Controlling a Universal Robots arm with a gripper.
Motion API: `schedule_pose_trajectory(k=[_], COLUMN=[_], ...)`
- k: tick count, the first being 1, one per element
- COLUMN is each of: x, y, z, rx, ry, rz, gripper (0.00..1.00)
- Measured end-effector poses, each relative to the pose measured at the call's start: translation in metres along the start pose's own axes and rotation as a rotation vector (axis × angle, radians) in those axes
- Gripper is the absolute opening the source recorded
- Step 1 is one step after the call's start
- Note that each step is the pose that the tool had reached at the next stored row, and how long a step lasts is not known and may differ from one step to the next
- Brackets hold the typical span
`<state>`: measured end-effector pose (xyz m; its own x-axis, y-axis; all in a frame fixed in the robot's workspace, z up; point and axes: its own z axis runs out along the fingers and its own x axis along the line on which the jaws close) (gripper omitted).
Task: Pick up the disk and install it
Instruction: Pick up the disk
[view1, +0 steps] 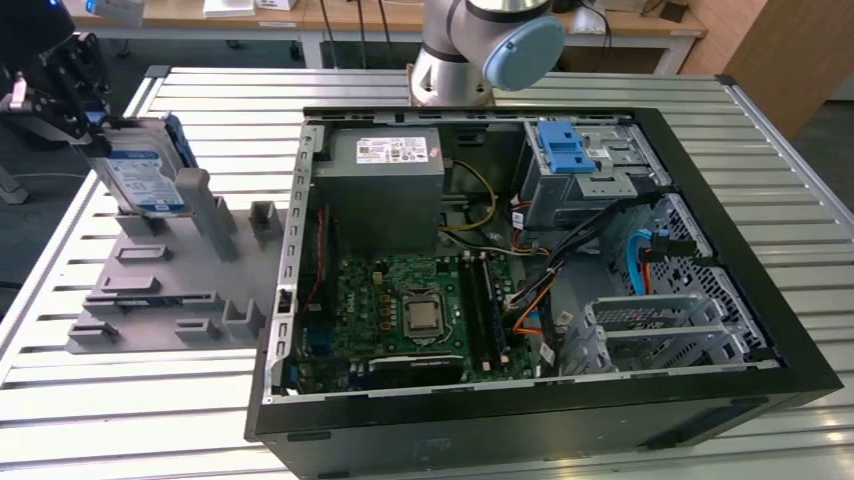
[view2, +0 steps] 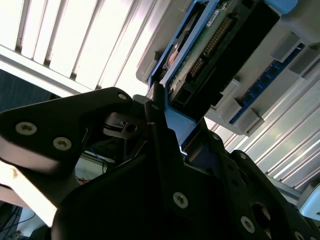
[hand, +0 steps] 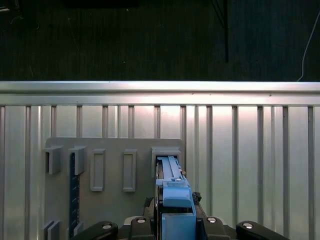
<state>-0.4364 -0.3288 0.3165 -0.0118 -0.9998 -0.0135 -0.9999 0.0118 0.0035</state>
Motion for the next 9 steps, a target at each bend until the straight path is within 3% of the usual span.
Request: schedule_pose_trajectory(k=[9], x=[-0.0001], y=[0.0000], z=[-0.0042], rx=[0.0000], ry=[-0.0004], rz=[0.000], gripper=[0.37])
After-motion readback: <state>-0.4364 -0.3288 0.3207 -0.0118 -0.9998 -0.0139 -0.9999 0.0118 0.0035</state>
